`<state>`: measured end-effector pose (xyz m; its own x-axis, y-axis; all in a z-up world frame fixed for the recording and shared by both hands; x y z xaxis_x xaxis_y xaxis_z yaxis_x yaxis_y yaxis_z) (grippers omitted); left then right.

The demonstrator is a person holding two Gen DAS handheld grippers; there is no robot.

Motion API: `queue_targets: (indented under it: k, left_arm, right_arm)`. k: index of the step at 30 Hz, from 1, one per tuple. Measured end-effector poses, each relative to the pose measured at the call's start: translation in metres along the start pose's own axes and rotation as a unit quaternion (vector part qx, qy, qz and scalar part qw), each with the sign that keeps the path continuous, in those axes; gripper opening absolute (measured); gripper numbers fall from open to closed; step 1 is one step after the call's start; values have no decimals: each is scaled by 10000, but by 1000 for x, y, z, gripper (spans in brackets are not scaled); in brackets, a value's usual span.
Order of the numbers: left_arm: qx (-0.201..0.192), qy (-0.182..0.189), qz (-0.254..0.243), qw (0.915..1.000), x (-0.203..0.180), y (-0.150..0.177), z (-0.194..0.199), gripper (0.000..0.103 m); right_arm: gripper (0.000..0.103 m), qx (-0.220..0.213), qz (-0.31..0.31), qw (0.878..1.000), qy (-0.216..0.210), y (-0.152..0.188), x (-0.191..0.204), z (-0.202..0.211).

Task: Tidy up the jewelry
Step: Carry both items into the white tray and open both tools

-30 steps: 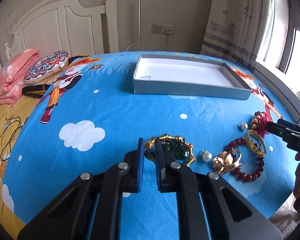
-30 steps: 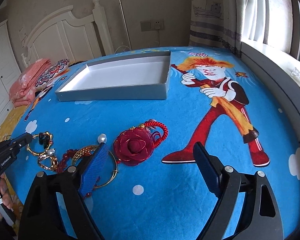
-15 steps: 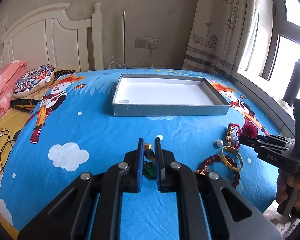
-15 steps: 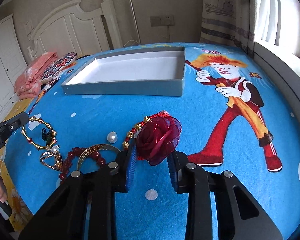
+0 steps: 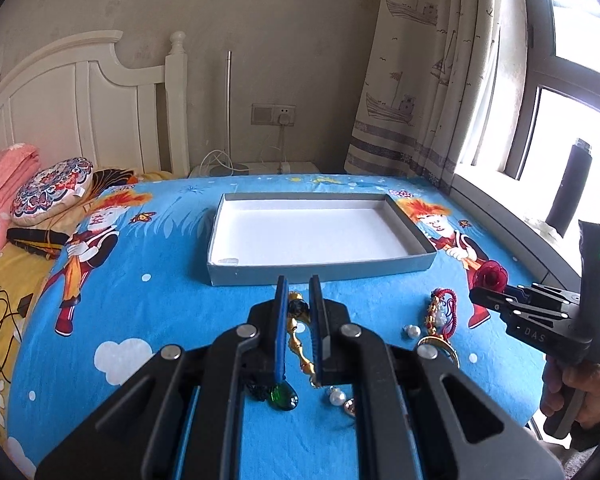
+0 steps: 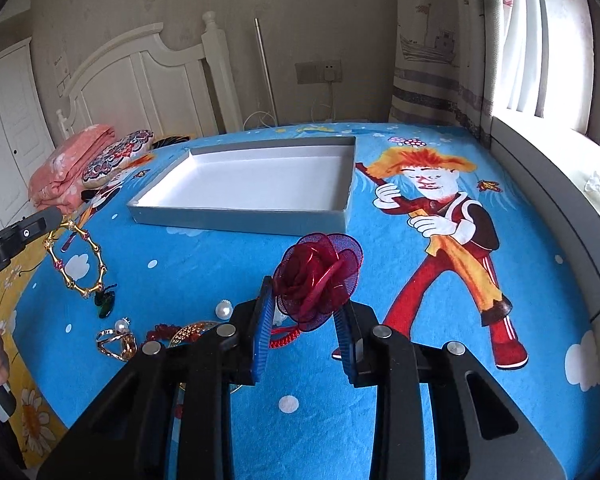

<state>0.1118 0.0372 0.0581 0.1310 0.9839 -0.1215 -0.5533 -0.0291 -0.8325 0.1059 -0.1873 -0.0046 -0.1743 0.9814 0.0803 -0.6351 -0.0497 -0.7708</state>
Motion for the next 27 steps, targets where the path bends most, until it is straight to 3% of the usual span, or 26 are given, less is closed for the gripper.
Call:
queue_targets:
  k: [17,27]
  left_arm:
    - [-103,15,190,9998,4,-52,-57,10]
    - [18,-446,439,9980,7,-73,-103,10]
  right_arm:
    - [29,-43,-179,9998,81,-57,2,-41]
    - [29,-279,-320,9963,742,-101,6,-62]
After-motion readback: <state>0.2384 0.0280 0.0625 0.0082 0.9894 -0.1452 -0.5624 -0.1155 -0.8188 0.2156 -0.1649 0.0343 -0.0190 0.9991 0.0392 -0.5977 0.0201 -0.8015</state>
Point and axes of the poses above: each gripper's, at about its wrist camera, not at the fingertips, and z roughly against the way its jaws point, x to its left, y to its underside, the point moved 4 cm from there along -z, roughly the way its jaws point, and after that the axes turned 3 degrees about z, right-handed, at the moved point
